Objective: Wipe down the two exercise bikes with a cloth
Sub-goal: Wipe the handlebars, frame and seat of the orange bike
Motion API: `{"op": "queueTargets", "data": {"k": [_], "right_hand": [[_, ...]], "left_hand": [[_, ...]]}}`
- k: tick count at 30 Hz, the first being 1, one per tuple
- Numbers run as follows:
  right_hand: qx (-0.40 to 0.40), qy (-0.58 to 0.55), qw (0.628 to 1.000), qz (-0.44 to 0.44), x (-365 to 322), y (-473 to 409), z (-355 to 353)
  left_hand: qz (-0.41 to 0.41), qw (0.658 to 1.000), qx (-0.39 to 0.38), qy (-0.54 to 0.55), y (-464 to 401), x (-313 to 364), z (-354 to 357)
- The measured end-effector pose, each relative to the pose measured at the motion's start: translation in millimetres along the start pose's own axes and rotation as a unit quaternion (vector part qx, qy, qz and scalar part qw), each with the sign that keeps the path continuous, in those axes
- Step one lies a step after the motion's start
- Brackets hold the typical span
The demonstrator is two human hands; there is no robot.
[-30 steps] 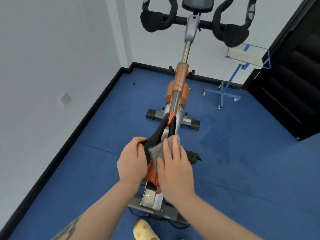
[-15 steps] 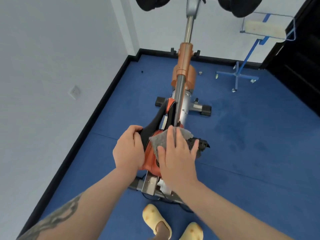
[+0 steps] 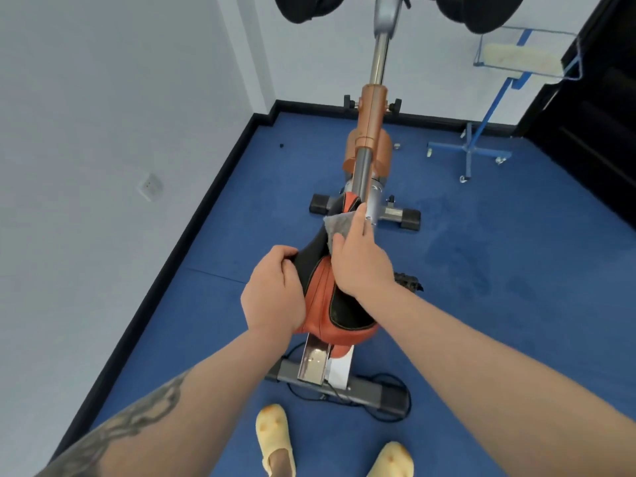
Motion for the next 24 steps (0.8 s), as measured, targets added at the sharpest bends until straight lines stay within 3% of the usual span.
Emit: {"op": "queueTargets", "data": {"k": [2,5,11,13,16,21,24], "right_hand": [[0.036,0.062,0.997,-0.009,4,22,3],[0.063,0.180,0.978,-0.091,13,68,19],[0.048,0.053,0.997,0.002,3,39,4],[0.090,0.103,0.990,0.027,2,59,9],[0.126,0.168,0.978,-0.006,-14,95,24],[0.091,0.211,0.972,-0.045,-38,57,22],[0.109,0.211,0.970,-0.048,-41,78,33]], "left_hand": [[0.012,1.000,-0.010,-0.003,-1,1,1],[0.034,0.999,-0.017,0.007,-3,1,2],[0.006,0.997,-0.022,0.069,-5,-3,4],[-0.018,0.994,-0.027,0.108,-5,-5,4],[-0.063,0.976,-0.040,0.203,-7,-14,6],[-0.072,0.950,-0.039,0.300,-9,-18,7],[-0.062,0.936,-0.058,0.342,-5,-21,7]]}}
Point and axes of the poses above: each hand's wrist, its own y-axis away from the middle knuckle, its own z-axis out of the palm, x = y × z, the point moved 7 cm from there along -y, towards the middle knuckle, and after that the axes turned 10 degrees about z, right-handed, at the moved point
